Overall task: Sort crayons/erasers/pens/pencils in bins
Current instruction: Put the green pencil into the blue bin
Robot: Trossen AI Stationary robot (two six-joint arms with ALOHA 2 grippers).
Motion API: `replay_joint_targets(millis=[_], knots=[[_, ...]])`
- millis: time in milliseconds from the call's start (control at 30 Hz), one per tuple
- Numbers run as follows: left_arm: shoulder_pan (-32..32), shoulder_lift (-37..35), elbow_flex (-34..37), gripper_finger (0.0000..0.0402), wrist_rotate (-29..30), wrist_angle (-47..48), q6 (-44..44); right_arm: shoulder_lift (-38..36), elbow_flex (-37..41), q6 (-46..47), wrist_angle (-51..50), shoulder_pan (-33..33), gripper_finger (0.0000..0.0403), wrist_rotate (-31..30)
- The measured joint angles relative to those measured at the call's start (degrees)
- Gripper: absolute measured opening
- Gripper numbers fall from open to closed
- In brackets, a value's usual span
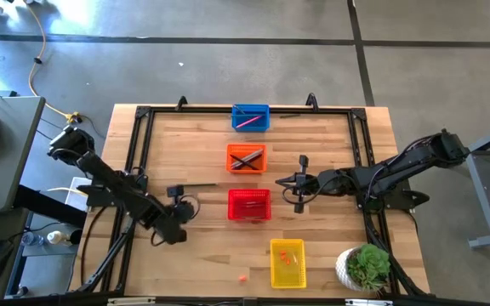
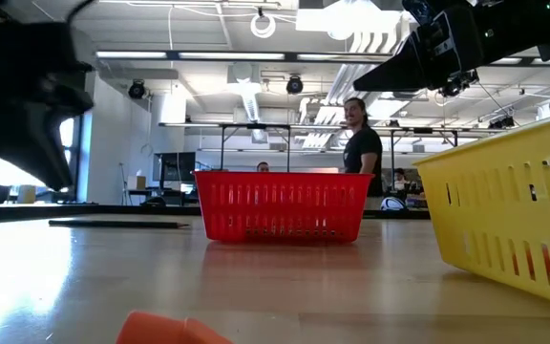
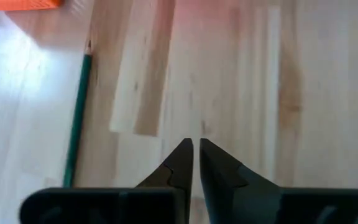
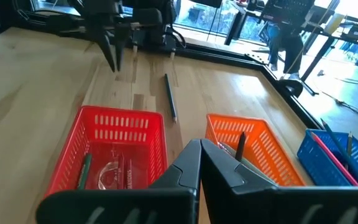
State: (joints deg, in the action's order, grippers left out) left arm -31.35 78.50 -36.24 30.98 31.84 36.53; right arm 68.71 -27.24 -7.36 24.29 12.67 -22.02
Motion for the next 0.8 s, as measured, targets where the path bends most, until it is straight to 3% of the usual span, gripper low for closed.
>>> replay_joint_targets(millis=[400, 800], knots=[[26.90, 0.00, -1.33, 0.0099, -19.90, -5.99, -31.57, 0.00, 0.00, -0.45, -0.55, -0.10, 0.0000, 0.11], [42.65, 0.00, -1.33, 0.0157, -25.00, -7.65, -44.22, 0.00, 0.00, -0.43, -0.72, -0.26, 0.0000, 0.13]])
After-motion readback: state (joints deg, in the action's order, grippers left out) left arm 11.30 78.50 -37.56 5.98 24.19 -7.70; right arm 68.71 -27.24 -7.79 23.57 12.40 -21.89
